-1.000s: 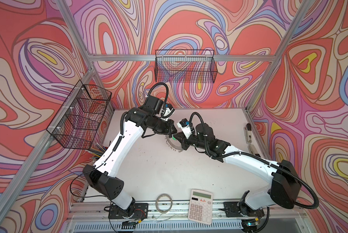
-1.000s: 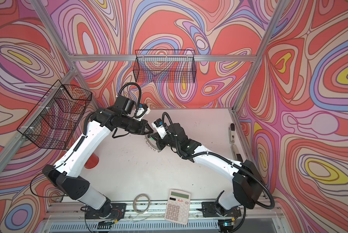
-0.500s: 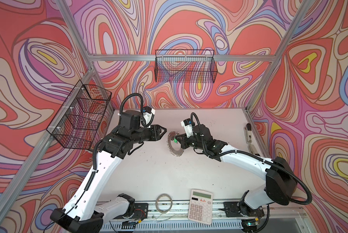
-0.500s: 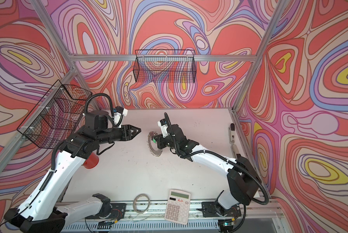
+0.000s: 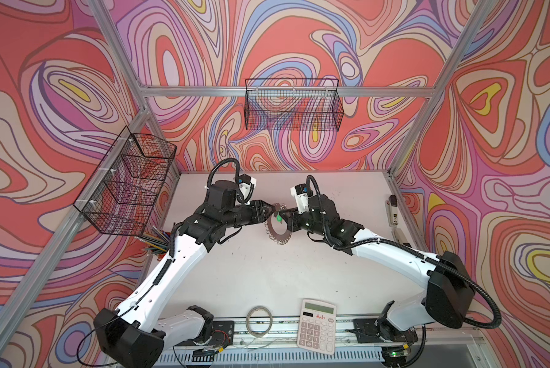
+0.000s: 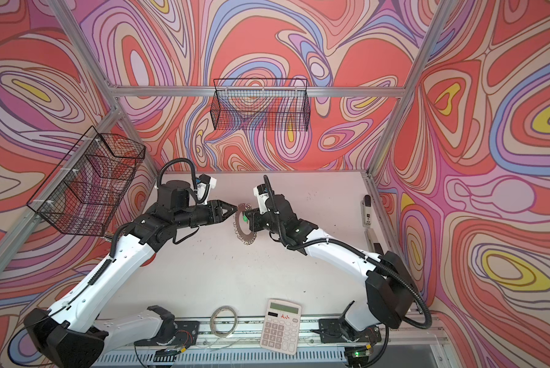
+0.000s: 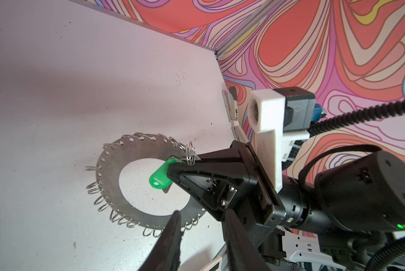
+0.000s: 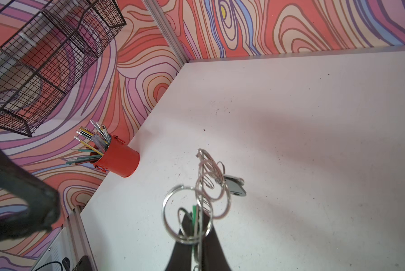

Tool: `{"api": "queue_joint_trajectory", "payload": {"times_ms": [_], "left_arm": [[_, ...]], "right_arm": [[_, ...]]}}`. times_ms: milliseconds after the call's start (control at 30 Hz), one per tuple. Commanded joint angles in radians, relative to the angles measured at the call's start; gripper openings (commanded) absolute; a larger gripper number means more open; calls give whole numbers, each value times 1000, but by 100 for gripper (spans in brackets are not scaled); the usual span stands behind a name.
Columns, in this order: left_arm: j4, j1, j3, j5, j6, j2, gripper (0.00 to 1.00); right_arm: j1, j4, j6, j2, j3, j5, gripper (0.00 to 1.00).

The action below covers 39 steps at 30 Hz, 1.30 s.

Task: Attach keys to a key ring
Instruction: Insert the key into the keyring.

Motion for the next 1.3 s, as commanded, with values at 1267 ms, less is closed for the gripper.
{"api": "queue_joint_trajectory", "payload": {"times_ms": [1267], "left_arm": [[103, -20, 34, 47, -12, 151, 16]], "right_arm": [[33, 71, -9, 5, 45, -30, 0]]}}
